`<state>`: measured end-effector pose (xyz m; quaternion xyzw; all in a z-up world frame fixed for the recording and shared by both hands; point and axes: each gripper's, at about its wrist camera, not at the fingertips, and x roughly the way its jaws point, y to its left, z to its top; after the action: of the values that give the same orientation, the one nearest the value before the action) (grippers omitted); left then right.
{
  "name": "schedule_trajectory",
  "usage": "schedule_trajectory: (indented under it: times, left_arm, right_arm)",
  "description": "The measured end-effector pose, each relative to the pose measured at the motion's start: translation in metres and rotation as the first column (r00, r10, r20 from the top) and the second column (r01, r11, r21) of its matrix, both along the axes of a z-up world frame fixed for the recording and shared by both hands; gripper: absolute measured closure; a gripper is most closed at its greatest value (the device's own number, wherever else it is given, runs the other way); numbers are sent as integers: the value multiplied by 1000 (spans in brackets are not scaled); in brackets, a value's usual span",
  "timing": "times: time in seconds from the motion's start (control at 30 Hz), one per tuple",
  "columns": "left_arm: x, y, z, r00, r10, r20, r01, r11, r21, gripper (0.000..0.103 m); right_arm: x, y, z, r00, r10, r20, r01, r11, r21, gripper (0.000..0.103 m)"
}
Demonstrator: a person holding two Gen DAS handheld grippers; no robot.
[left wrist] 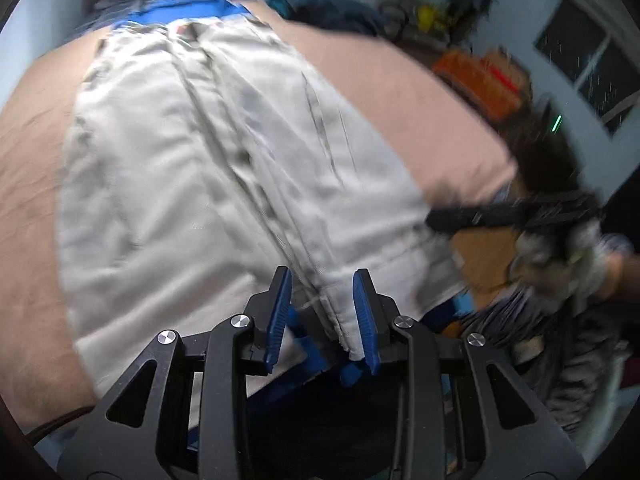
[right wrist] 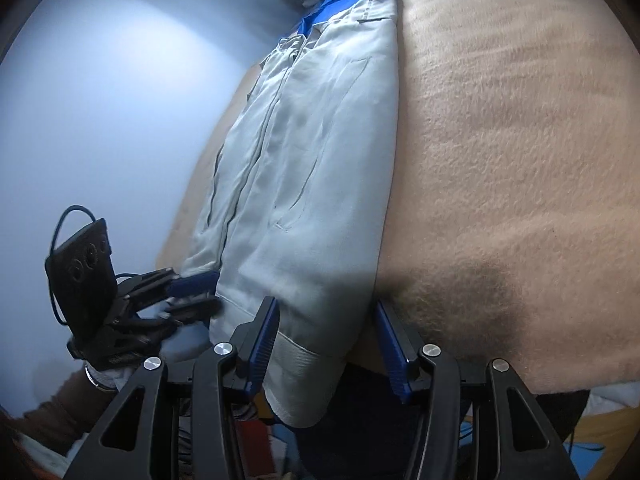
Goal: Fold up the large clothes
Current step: 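Grasp the jacket hem with both grippers side by side, then lift the hem with both grippers and fold it toward the blue collar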
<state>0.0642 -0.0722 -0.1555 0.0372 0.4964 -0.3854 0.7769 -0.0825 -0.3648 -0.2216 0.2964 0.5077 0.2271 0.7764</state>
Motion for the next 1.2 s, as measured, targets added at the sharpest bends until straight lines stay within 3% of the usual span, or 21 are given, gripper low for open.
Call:
schedule_trajectory:
  times: [0.1, 0.2, 0.27, 0.4, 0.43, 0.53, 0.6, 0.67, 0.7, 0.73, 0.8, 0.9, 0.93, 1.0, 1.03, 1.1, 1.17, 1.2]
  left_arm:
    - [17, 45, 22, 990, 138, 4, -138, 989, -60, 31]
    - [44, 95, 17, 959, 275, -73, -281, 956, -82, 30]
    - [57, 124, -2, 920, 347, -183, -366, 928, -77, 30]
    - [69, 151, -51, 824, 365, -433, -431, 900, -63, 31]
    - [69, 153, -57, 812, 353, -465, -433, 898, -75, 32]
    - [68, 152, -58, 803, 292, -520, -416, 899, -138, 38]
    - [68, 147, -59, 807, 291, -514, -408, 904, -129, 39]
    - [67, 145, -58, 814, 292, -501, -397, 911, -114, 52]
    - [67, 146, -57, 813, 300, -499, -403, 909, -109, 69]
    - [66, 149, -54, 809, 301, -505, -414, 902, -126, 76]
    - [62, 153, -47, 801, 292, -523, -440, 880, -181, 79]
    - [62, 147, -40, 828, 282, -484, -414, 891, -189, 79]
    - [63, 145, -42, 831, 280, -480, -406, 896, -180, 79]
    - [64, 145, -48, 818, 287, -499, -414, 895, -165, 76]
    - [66, 147, -54, 806, 292, -514, -421, 894, -152, 71]
    - [65, 150, -64, 790, 300, -534, -433, 891, -140, 71]
    - [63, 151, -65, 789, 303, -535, -438, 887, -143, 73]
    - [62, 150, -62, 794, 300, -529, -435, 888, -150, 81]
  right_arm:
    - [4, -2, -2, 1000, 9, -14, -8, 1000, 29, 53]
    - [7, -4, -6, 1000, 14, -25, -13, 998, 62, 53]
    - [9, -5, -11, 999, 24, -43, -19, 995, 100, 53]
    - [14, -9, -18, 998, 16, -66, -5, 986, 167, 53]
    - [14, -8, -20, 997, 17, -69, -4, 983, 182, 53]
    - [18, -7, -23, 997, 27, -69, -12, 979, 204, 53]
    - [21, -6, -27, 997, 27, -75, -10, 974, 227, 53]
    - [26, -5, -30, 996, 24, -86, -2, 969, 246, 59]
    - [28, -4, -30, 995, 23, -93, 1, 970, 244, 68]
    - [30, -5, -30, 995, 19, -98, 5, 969, 247, 74]
    - [33, -10, -26, 997, 10, -77, 13, 957, 290, 78]
    - [36, -10, -19, 999, 17, -43, -5, 963, 270, 78]
    - [37, -8, -19, 999, 22, -44, -10, 968, 252, 76]
    - [39, -5, -27, 997, 29, -67, -13, 972, 234, 62]
    - [41, -5, -31, 996, 28, -80, -8, 972, 236, 63]
    - [42, -4, -36, 995, 39, -87, -18, 972, 233, 65]
    - [41, -5, -37, 996, 42, -77, -24, 973, 228, 72]
    - [41, -4, -39, 996, 46, -82, -27, 974, 223, 76]
